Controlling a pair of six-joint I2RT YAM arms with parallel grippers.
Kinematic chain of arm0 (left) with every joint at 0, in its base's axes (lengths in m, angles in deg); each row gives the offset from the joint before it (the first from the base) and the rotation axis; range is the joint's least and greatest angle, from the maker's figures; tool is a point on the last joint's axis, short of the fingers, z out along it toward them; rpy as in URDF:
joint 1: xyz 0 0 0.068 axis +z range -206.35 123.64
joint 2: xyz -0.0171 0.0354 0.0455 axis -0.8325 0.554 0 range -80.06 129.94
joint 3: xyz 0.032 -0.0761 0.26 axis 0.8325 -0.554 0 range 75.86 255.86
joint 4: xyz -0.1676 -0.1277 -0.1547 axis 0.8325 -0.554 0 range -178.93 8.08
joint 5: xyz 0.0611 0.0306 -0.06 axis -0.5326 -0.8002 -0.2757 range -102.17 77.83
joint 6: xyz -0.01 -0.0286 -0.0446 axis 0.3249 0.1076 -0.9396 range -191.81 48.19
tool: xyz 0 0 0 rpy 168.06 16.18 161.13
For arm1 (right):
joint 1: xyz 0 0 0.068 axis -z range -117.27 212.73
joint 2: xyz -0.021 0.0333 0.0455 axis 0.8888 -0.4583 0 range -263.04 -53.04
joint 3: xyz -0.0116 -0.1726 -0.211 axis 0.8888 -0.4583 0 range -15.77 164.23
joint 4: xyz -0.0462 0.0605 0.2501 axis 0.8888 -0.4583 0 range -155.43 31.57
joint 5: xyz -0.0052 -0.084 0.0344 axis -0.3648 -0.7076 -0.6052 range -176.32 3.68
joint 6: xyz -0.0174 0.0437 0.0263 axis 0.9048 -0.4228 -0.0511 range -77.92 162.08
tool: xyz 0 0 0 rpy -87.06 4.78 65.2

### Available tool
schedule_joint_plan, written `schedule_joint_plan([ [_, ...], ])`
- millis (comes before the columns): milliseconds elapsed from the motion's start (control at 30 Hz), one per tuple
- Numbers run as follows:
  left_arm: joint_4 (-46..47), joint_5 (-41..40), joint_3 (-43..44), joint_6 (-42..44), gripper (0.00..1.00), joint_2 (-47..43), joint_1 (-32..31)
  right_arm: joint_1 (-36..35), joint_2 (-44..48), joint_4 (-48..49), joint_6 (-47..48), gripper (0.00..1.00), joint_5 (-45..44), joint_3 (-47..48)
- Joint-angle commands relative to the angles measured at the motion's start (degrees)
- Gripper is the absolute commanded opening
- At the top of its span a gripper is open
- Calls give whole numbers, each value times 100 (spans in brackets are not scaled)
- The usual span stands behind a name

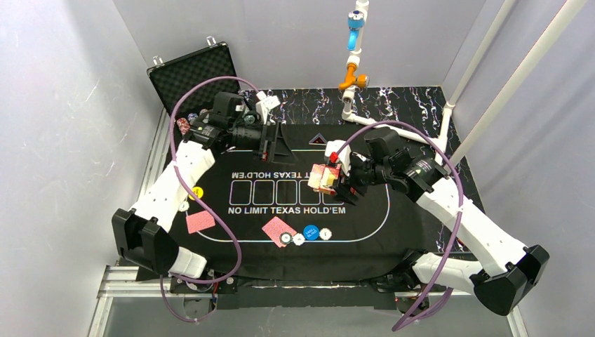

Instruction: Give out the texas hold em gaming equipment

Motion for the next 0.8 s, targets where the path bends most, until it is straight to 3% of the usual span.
schedule_joint_plan([
  [0, 756, 532, 93, -1057, 94, 143, -567, -70, -48, 488, 43, 1, 258, 320],
  [133, 846, 227, 53, -1328, 90, 366, -900, -124, -46, 594, 42, 1, 266, 333],
  [300, 857, 175, -29, -1361, 77, 526, -1152, -156, -24, 631, 25, 1, 232, 336],
  [600, 361, 210, -196, -1167, 32, 483, -1033, -165, 16, 634, 8, 1, 208, 330],
  [767, 464, 415, -295, -1263, 19, 389, -801, -165, 41, 632, 8, 1, 192, 283],
])
